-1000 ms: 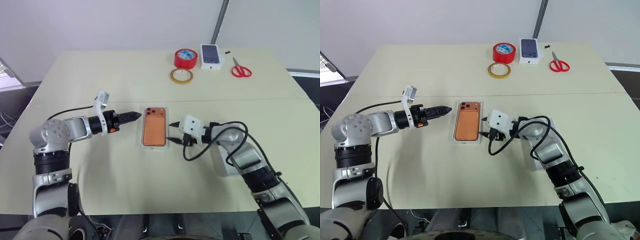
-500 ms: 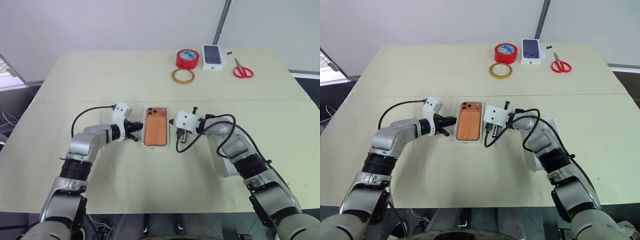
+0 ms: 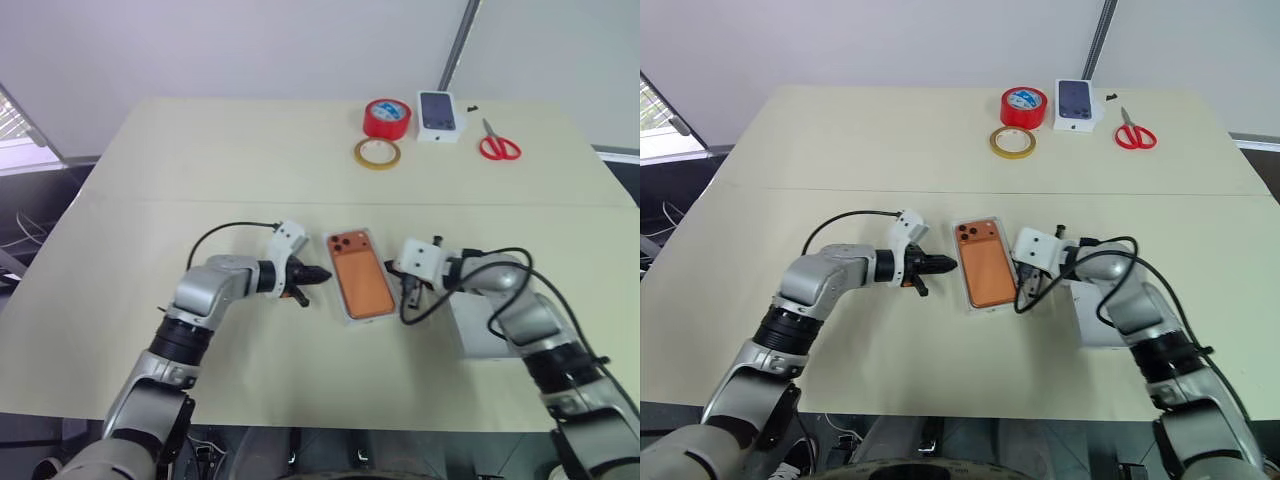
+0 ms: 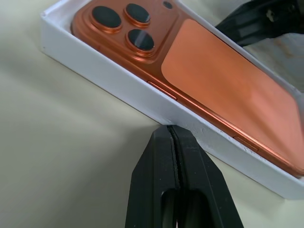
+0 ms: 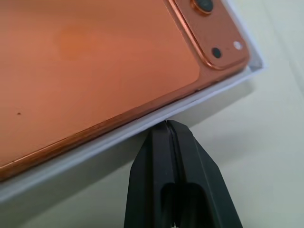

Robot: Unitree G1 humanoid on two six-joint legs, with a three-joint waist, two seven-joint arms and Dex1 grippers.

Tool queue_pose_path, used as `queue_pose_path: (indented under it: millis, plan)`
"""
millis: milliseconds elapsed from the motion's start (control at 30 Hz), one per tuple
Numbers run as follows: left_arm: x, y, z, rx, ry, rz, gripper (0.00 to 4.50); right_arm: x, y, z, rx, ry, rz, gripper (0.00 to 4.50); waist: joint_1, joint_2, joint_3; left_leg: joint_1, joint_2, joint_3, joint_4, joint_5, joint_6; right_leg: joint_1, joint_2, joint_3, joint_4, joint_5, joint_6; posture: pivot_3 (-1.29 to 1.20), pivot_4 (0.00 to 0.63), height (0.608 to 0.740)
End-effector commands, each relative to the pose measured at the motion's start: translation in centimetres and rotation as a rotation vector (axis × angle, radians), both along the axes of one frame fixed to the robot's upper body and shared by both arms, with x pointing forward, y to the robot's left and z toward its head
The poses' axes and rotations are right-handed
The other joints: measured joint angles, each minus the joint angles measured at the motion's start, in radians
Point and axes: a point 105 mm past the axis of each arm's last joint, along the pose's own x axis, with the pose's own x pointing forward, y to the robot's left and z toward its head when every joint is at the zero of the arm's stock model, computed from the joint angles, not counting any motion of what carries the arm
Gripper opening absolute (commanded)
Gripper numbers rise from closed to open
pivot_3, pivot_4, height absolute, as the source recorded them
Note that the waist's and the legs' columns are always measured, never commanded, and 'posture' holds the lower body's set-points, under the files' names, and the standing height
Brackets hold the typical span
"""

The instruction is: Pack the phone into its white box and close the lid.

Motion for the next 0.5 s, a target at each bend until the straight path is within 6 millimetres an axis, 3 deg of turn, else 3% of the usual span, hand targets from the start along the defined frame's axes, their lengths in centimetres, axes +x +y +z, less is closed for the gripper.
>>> queue_pose_path:
  millis: [33,233,500]
  plan:
    - [-1.3,-4.5,1.8,-0.074,-0.030,-0.168,0.07,-1.9,2.0,1.2,0.056,0.009,0.091,0.00,-0.003,0.000,0.000,0.000,0.000,0.000,0.000,-0.001,0.001,0.000,0.000,0.000,0.000,0.000,0.000,0.00,0.150,0.740]
    - [-1.5,-5.4,1.7,-0.086,-0.040,-0.202,0.07,-2.7,1.4,1.3,0.085,0.064,0.040,0.00,-0.003,0.000,0.000,0.001,0.001,0.000,0.000,-0.001,0.003,0.000,0.001,0.000,0.001,0.000,0.000,0.00,0.150,0.740]
    - [0.1,-3.6,1.3,-0.055,-0.064,-0.118,0.07,-2.5,0.5,0.8,0.039,0.046,0.005,0.00,-0.002,0.000,0.000,0.001,0.001,0.000,0.000,0.000,0.000,0.000,0.001,0.000,0.001,0.000,0.000,0.00,0.150,0.740]
